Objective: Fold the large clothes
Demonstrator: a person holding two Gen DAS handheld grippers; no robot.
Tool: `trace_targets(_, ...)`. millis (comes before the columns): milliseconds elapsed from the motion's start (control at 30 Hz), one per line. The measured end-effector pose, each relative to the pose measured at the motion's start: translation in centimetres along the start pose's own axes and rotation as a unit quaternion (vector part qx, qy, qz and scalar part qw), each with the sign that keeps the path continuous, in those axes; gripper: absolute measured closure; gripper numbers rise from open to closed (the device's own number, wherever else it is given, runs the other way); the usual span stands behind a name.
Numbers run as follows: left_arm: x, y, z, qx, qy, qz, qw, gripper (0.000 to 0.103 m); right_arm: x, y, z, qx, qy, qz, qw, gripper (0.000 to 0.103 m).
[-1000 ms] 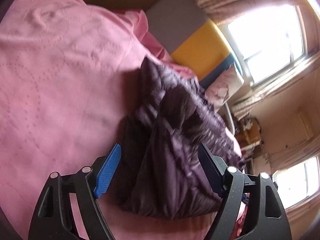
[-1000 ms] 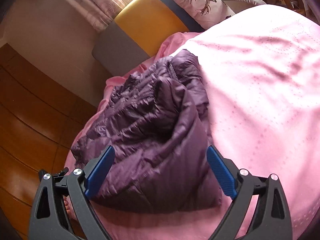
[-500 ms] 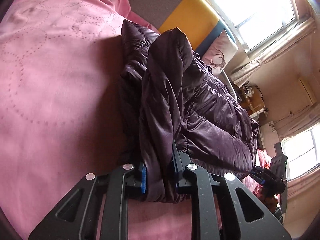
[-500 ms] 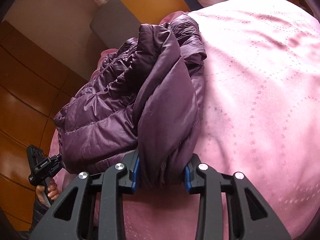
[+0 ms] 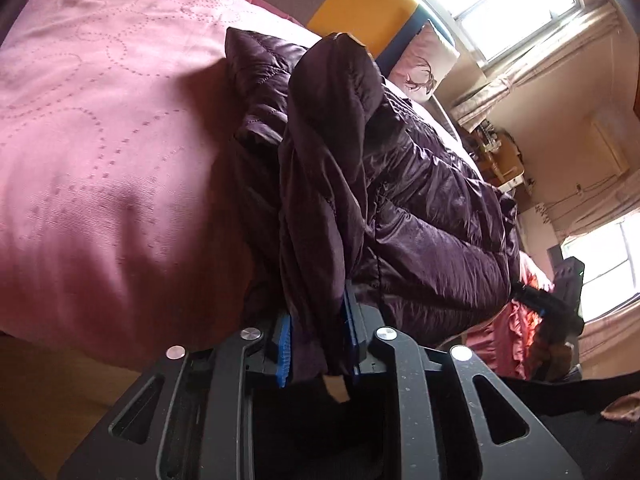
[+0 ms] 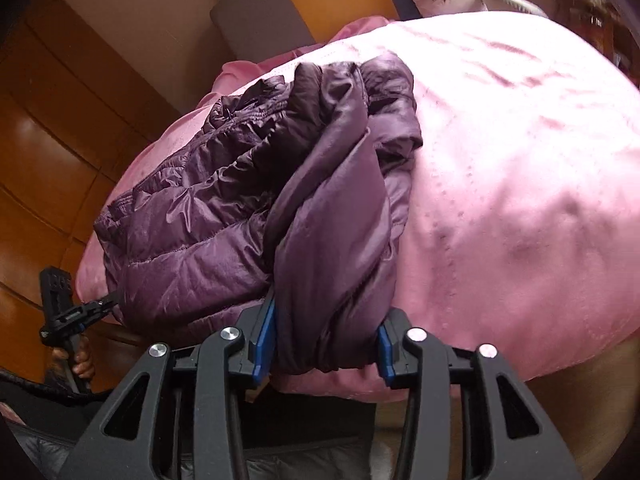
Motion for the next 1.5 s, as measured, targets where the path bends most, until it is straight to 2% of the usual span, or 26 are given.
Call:
trace_targets(33, 0.1, -0.2, 0.3, 0.007, 0.006, 0.01, 0.9999, 0.066, -0.3, -0.1, 0.8, 0.01, -0.016, -0.021, 1.0, 0.051)
trace_targets(67, 0.1, -0.7, 0.7, 0.022, 0.014, 0.023, 0.9994, 0.058, -0.7, -0.4, 1.7, 0.025, -0.035, -0.042, 0.998, 0.05)
trace_targets(100, 0.2, -1.1, 1.3, 0.039, 0.02, 0.037, 0.9984, 0.041, -1.1, -0.6, 2.3, 0.037, -0.051, -0.057, 0.996, 0.049)
trace_targets(133, 0.3, -1.7, 2.0, 0.06, 0.029, 0.054, 0.9963, 0.034, -1.3, -0.9, 2.6, 0.049, -0.067, -0.073, 0.994, 0.048)
trace_targets(200, 0.5, -2.3, 3.2, 0.085, 0.047, 0.075, 0.9925, 0.033, -1.9, -0.3, 4.2, 0.064, -0.095, -0.1, 0.988, 0.048)
trace_targets(333, 1.5, -2.1, 4.9, 0.1, 0.086, 0.096, 0.9866, 0.033, -3.0, 2.6, 6.3, 0.057, -0.158, -0.141, 0.976, 0.048)
trace_targets(400, 2.2, -1.1, 5.7, 0.102, 0.113, 0.107, 0.9826, 0.033, -2.8, 4.6, 6.9, 0.039, -0.186, -0.168, 0.967, 0.059)
trace_targets(433, 2.1, -1.0, 5.6, 0.102, 0.118, 0.112, 0.9815, 0.033, -2.8, 5.4, 7.2, 0.033, -0.187, -0.17, 0.967, 0.07)
trace_targets(633, 3.5, 1.8, 7.1, 0.087, 0.138, 0.101, 0.9815, 0.031, -2.0, 6.3, 7.9, 0.047, -0.152, -0.168, 0.973, 0.082)
trace_targets(800, 4.5, 3.4, 7.6, 0.079, 0.159, 0.094, 0.9795, 0.031, 0.3, 7.8, 7.9, 0.029, -0.104, -0.16, 0.981, 0.086)
trace_targets(900, 5.3, 2.9, 7.3, 0.09, 0.181, 0.084, 0.9757, 0.031, 2.0, 9.1, 8.1, 0.015, -0.044, -0.123, 0.991, 0.086)
trace_targets(967, 5.9, 2.8, 6.9, 0.087, 0.201, 0.078, 0.9725, 0.041, 2.7, 8.9, 8.3, 0.018, -0.014, -0.1, 0.995, 0.085)
trace_targets(1000, 6.1, 3.0, 6.6, 0.082, 0.213, 0.081, 0.9703, 0.056, 2.8, 8.6, 8.3, 0.019, -0.012, -0.095, 0.995, 0.085)
trace_targets(1100, 6.1, 3.5, 6.0, 0.07, 0.221, 0.081, 0.9694, 0.074, 2.6, 6.9, 8.0, 0.03, -0.025, -0.089, 0.995, 0.075)
trace_targets(1133, 5.9, 3.4, 6.0, 0.07, 0.215, 0.076, 0.9712, 0.079, 2.4, 6.2, 7.9, 0.035, -0.033, -0.092, 0.995, 0.066)
trace_targets(1167, 5.6, 3.3, 6.0, 0.071, 0.206, 0.071, 0.9734, 0.081, 2.3, 5.3, 7.6, 0.04, -0.042, -0.094, 0.994, 0.058)
trace_targets(1267, 5.1, 3.2, 6.3, 0.076, 0.18, 0.056, 0.9791, 0.082, 1.5, 3.7, 7.0, 0.047, -0.065, -0.092, 0.993, 0.044)
trace_targets(1400, 5.0, 3.3, 6.3, 0.081, 0.165, 0.054, 0.9816, 0.082, 1.1, 4.0, 6.2, 0.036, -0.109, -0.136, 0.984, 0.043)
trace_targets(1500, 5.2, 2.8, 6.1, 0.088, 0.159, 0.052, 0.9819, 0.087, 1.5, 5.4, 6.3, 0.036, -0.109, -0.142, 0.983, 0.043)
Point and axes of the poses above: each gripper's, at about its wrist camera, not at the fingertips, and y roughly the way its jaws point, x to its right, z to its top, the point moved 5 cm from there along y, roughly the way its jaws point, and after that the axes turned 6 degrees about -y, right-handed, at the moved point
